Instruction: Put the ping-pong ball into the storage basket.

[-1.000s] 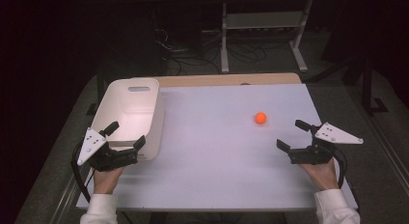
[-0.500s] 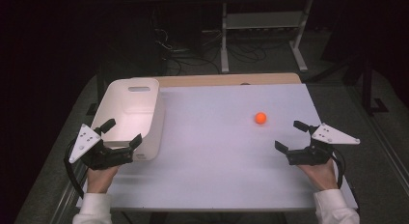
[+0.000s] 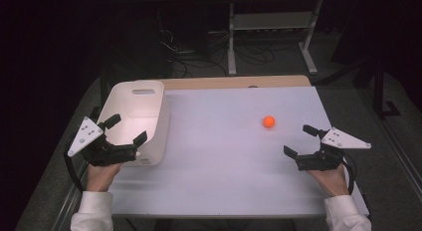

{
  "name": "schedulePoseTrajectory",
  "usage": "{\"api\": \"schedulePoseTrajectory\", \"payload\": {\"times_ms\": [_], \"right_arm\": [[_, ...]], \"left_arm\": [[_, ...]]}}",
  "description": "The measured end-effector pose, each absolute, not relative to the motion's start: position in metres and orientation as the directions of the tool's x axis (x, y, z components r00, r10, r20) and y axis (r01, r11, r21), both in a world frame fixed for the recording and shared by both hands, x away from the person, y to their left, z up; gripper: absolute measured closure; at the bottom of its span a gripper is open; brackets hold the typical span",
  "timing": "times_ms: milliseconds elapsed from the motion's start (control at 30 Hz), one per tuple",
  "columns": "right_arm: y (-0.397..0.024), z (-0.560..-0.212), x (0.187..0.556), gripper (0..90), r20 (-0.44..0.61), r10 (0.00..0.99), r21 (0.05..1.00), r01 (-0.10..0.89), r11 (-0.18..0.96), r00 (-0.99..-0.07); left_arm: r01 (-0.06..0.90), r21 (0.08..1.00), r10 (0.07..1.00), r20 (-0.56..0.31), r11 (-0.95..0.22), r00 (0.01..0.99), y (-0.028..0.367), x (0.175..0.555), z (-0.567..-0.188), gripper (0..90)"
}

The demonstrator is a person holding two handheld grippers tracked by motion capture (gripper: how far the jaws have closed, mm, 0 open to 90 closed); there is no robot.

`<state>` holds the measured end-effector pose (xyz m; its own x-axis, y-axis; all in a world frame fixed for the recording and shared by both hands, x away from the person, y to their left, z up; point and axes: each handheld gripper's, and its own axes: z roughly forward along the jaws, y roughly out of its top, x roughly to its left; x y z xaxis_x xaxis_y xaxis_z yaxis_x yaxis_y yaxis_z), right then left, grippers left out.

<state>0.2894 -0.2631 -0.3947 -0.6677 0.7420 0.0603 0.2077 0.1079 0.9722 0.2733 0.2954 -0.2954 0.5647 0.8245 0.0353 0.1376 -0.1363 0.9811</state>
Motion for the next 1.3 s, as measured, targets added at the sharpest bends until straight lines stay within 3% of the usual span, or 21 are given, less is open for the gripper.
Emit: {"api": "schedulePoseTrajectory", "payload": {"times_ms": [1300], "right_arm": [[-0.263, -0.396, 0.291, 0.0, 0.060, 0.734, 0.971, 0.211, 0.115, -0.676]], "left_arm": [[0.207, 0.940, 0.732, 0.061, -0.271, 0.679, 0.265, 0.310, -0.275, 0.0]]}}
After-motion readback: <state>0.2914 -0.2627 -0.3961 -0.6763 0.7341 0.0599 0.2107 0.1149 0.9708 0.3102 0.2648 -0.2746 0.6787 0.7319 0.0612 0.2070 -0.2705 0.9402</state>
